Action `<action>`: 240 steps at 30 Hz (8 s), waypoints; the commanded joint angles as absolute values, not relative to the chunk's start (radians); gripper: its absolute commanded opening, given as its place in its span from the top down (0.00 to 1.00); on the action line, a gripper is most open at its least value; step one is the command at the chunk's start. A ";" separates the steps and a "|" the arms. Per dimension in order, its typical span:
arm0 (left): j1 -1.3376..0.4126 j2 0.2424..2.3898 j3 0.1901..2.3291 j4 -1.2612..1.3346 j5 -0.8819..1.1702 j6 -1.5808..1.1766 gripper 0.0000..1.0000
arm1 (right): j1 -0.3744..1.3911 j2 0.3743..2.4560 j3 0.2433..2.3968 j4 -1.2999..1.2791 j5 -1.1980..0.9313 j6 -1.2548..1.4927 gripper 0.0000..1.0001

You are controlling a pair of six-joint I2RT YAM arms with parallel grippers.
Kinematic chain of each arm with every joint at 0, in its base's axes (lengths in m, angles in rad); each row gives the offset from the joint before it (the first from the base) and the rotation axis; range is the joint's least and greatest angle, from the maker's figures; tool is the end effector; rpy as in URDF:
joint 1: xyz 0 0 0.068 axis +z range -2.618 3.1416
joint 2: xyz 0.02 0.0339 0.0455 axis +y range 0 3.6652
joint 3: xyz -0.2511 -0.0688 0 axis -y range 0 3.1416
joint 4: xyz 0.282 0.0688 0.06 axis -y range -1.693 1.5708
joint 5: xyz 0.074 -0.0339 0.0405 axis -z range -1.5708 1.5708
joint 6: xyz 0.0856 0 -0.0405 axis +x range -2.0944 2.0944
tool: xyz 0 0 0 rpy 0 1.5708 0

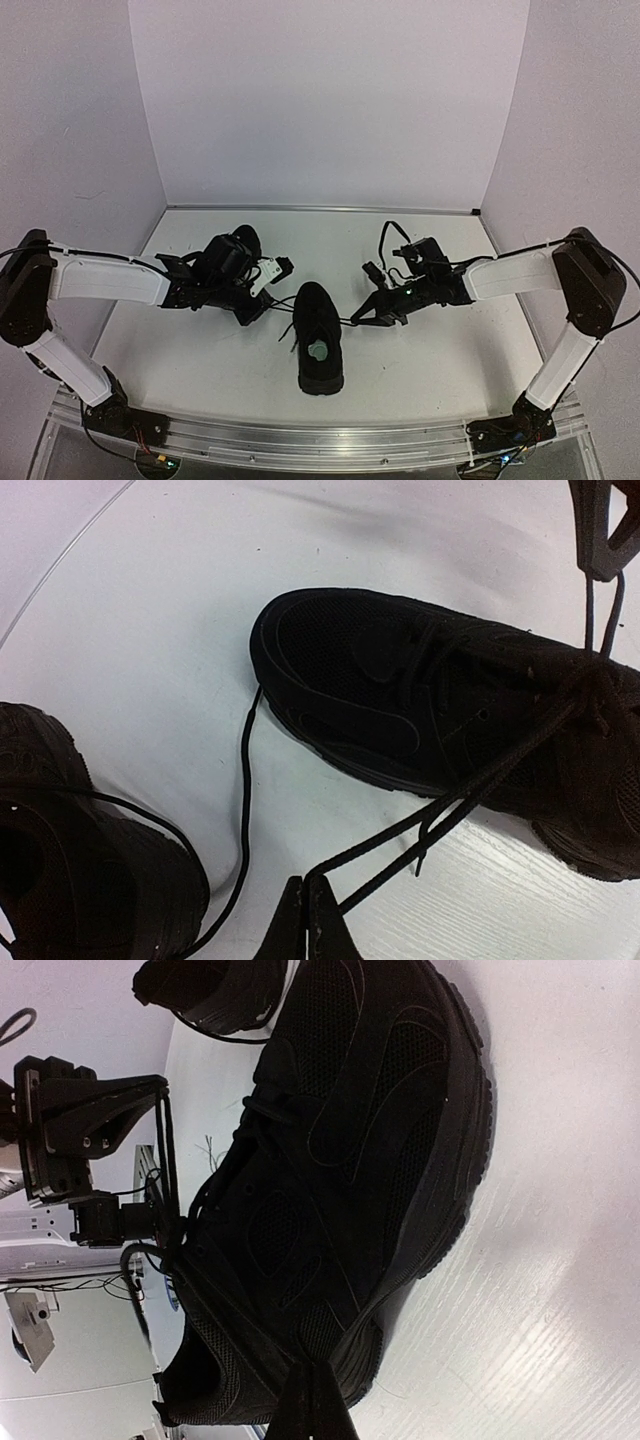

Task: Tie the shoes

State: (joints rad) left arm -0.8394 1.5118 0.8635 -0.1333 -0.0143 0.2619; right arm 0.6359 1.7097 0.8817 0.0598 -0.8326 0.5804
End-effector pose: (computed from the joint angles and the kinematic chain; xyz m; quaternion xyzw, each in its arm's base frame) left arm 0.2544 -0.2816 0.1293 0.4807 0.7881 -0.1031 0.3704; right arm 0.2716 0.2792 0.1036 -0.1813 0.8372 0.5096 0.0805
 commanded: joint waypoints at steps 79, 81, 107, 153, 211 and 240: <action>-0.912 1.393 0.827 -0.193 0.339 0.315 0.70 | 0.635 1.663 1.098 -0.233 -0.821 0.310 0.51; -0.903 1.373 0.816 -0.178 0.264 0.294 0.61 | 0.636 1.654 1.103 -0.242 -0.810 0.304 0.49; -0.740 1.602 0.836 -0.057 0.421 0.377 0.54 | 0.610 1.578 1.064 -0.262 -0.787 0.308 0.39; -0.744 1.734 1.060 0.046 0.410 0.448 1.00 | 0.597 1.579 1.047 -0.281 -0.793 0.295 0.40; -0.790 1.341 0.856 -0.060 0.398 0.274 0.28 | 0.634 2.005 1.423 -0.199 -0.797 0.315 0.46; -0.790 1.383 0.876 -0.008 0.341 0.267 0.27 | 0.705 1.990 1.295 0.130 -0.695 0.453 0.45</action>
